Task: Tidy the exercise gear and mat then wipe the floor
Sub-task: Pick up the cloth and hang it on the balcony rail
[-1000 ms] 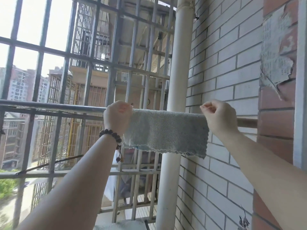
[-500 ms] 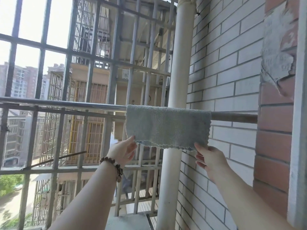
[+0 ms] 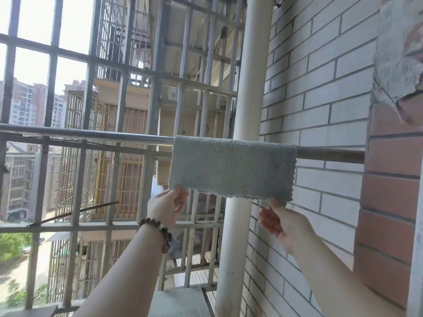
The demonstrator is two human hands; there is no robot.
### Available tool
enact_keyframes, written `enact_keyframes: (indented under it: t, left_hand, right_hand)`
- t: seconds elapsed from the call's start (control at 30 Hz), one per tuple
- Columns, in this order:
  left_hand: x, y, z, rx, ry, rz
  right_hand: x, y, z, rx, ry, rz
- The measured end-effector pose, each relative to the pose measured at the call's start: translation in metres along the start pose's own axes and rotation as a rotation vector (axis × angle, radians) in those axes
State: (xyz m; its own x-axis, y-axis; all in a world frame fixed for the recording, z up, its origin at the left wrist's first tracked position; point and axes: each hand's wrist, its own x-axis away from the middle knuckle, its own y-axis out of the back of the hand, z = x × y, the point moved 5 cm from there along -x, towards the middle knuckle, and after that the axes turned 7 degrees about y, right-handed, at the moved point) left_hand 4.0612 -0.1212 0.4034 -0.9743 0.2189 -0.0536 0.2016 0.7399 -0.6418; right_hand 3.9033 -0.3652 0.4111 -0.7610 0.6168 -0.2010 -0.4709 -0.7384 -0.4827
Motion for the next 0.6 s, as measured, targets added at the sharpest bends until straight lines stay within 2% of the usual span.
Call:
enact_keyframes:
  t: [0.1, 0.17, 0.23, 0.33, 0.5, 0.6]
  left_hand:
    - [0.010, -0.020, 0.014, 0.004, 0.098, 0.152]
    - [0.019, -0.036, 0.025, -0.030, 0.159, 0.254]
    - [0.024, -0.048, 0.031, -0.048, 0.190, 0.279]
    - [0.026, -0.060, 0.030, -0.081, 0.151, 0.229]
    - [0.022, -0.053, 0.026, -0.230, 0.042, 0.051]
    - [0.023, -0.048, 0.026, -0.262, 0.006, 0.038]
  right_hand:
    - [0.006, -0.028, -0.010, -0.072, -0.043, 0.164]
    - [0.007, -0.042, -0.009, -0.146, -0.015, 0.159]
    - [0.006, -0.049, -0.008, -0.188, 0.024, 0.138]
    - [0.007, -0.053, -0.008, -0.126, 0.067, 0.123]
    - [0.010, -0.043, -0.011, -0.062, 0.084, 0.059]
    - [0.012, -0.040, -0.015, -0.041, 0.084, 0.067]
